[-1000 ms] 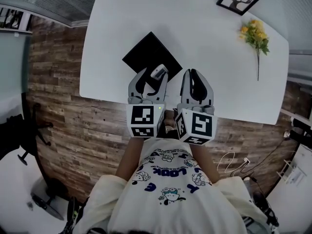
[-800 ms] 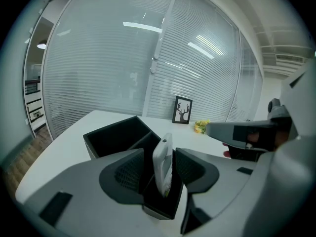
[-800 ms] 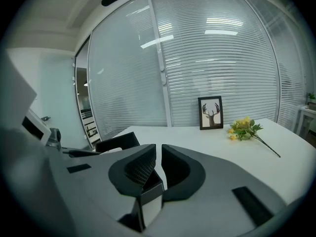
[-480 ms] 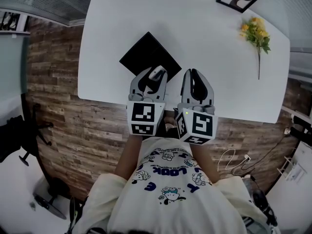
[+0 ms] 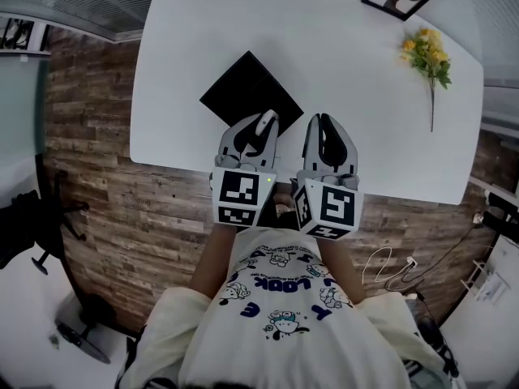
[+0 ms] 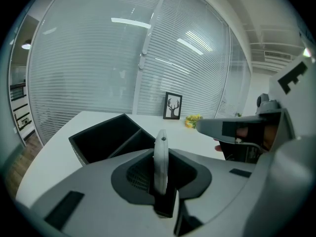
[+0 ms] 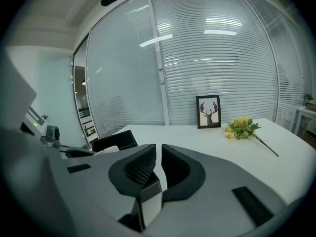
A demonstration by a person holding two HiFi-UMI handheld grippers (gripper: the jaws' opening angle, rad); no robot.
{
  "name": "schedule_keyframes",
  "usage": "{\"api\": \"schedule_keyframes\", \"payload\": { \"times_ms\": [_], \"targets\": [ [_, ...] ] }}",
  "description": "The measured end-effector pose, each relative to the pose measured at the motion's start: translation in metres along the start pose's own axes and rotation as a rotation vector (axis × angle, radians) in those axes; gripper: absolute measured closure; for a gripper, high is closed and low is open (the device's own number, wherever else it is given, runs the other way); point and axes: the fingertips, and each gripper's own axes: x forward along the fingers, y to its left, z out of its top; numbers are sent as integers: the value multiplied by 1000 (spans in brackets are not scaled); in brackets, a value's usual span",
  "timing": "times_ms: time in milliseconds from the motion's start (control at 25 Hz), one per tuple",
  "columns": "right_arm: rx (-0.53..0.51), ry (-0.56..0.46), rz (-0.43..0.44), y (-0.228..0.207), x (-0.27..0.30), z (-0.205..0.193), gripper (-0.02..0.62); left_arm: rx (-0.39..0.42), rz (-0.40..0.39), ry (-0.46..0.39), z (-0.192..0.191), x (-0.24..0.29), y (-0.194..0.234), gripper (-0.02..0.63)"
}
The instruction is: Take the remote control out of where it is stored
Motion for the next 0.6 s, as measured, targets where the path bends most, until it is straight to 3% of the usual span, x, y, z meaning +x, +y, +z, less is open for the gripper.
{"api": "schedule_keyframes", "payload": {
  "times_ms": [600],
  "targets": [
    [5,-55,10,2,-19,17,541,31,-16,-104,42,-29,-17,529]
  ]
}}
